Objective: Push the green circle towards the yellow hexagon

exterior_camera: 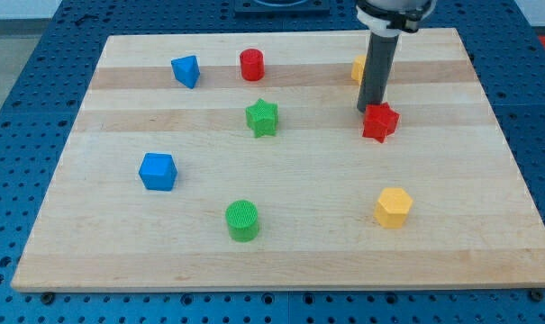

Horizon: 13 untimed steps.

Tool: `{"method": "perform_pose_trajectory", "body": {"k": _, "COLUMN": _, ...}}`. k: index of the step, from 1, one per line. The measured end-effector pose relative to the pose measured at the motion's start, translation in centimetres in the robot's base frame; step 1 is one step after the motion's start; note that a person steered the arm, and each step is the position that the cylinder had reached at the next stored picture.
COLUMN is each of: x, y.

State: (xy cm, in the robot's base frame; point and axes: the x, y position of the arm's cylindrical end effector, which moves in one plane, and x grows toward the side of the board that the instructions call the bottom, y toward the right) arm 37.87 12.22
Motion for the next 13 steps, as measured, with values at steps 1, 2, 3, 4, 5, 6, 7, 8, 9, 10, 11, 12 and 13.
{"method": "perform_pose_trajectory", "body": {"k": 1, "x": 3.6, "y": 0.8}}
{"method": "perform_pose_trajectory", "body": {"k": 2, "x": 7.0, "y": 3.0}}
{"method": "perform_pose_trajectory", "body": {"k": 3, "x": 8.0, "y": 2.9}}
{"method": "perform_pose_trajectory", "body": {"k": 4, "x": 7.8, "y": -0.4}}
{"method": "perform_pose_trajectory", "body": {"k": 5, "x": 8.0, "y": -4.9}}
{"method": "perform_pose_trajectory", "body": {"k": 6, "x": 9.5, "y": -8.1}}
{"method": "perform_pose_trajectory", "body": {"k": 7, "x": 10.0, "y": -15.8}}
{"method": "perform_pose_trajectory", "body": {"k": 8, "x": 11.8, "y": -22.8}}
{"method": "perform_pose_trajectory", "body": {"k": 9, "x": 16.6, "y": -27.3}}
{"method": "perform_pose_trajectory", "body": {"k": 10, "x": 17.5, "y": -23.8}}
{"method": "perform_pose_trajectory", "body": {"k": 11, "x": 17.9, "y": -21.5}}
{"method": "perform_pose_trajectory", "body": {"k": 12, "x": 18.0, "y": -20.6}}
{"method": "perform_pose_trajectory", "body": {"k": 13, "x": 18.0, "y": -16.8}}
